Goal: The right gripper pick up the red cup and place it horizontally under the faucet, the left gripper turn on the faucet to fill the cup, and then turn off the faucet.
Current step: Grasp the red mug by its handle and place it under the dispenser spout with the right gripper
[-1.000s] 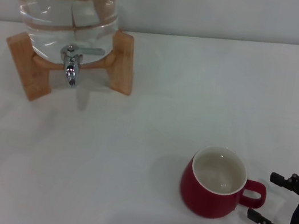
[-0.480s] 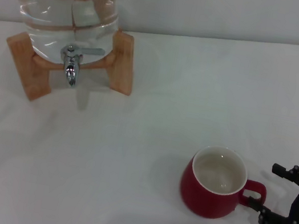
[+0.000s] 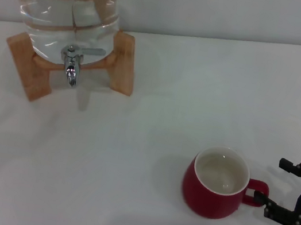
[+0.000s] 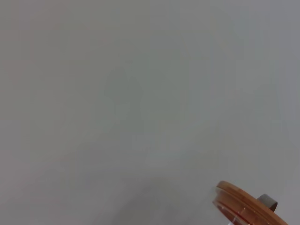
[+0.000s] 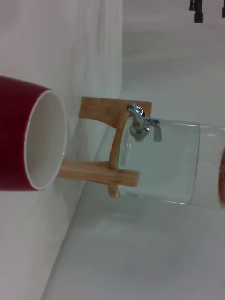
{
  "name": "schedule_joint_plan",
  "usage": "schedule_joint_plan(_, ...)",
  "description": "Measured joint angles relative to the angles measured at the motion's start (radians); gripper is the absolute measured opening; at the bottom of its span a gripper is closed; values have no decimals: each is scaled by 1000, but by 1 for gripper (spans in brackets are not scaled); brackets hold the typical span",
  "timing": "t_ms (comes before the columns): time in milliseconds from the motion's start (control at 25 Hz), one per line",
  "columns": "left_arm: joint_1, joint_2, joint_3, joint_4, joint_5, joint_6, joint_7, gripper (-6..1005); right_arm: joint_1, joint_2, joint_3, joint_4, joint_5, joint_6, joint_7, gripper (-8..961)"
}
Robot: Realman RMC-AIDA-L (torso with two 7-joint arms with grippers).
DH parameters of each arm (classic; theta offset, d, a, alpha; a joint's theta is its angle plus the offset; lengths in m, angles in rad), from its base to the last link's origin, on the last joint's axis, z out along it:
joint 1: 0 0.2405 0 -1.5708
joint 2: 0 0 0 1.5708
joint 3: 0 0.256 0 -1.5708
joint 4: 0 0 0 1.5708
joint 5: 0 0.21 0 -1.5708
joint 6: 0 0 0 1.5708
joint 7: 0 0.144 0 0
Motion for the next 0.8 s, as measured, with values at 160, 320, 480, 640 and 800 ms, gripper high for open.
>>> schedule_joint_plan(160, -1, 0, 0, 0, 0, -1, 0, 875, 1, 0, -3, 0, 19, -11, 0, 838)
schedule_joint_plan(320, 0, 0, 0, 0, 0, -2, 0, 875, 7, 0, -10, -1, 35, -16, 0, 835)
schedule_joint_plan(480, 0, -1, 0, 0, 0, -2, 0, 875, 17, 0, -23, -2, 42, -22, 0, 831)
schedule_joint_plan(640, 2, -2, 0, 0, -1, -2, 1, 875, 30, 0, -73, -3, 75, -48, 0, 828)
schedule_joint_plan(800, 2, -2, -1, 0, -1, -2, 2, 875, 43, -2, -141, -2, 119, -88, 0, 824)
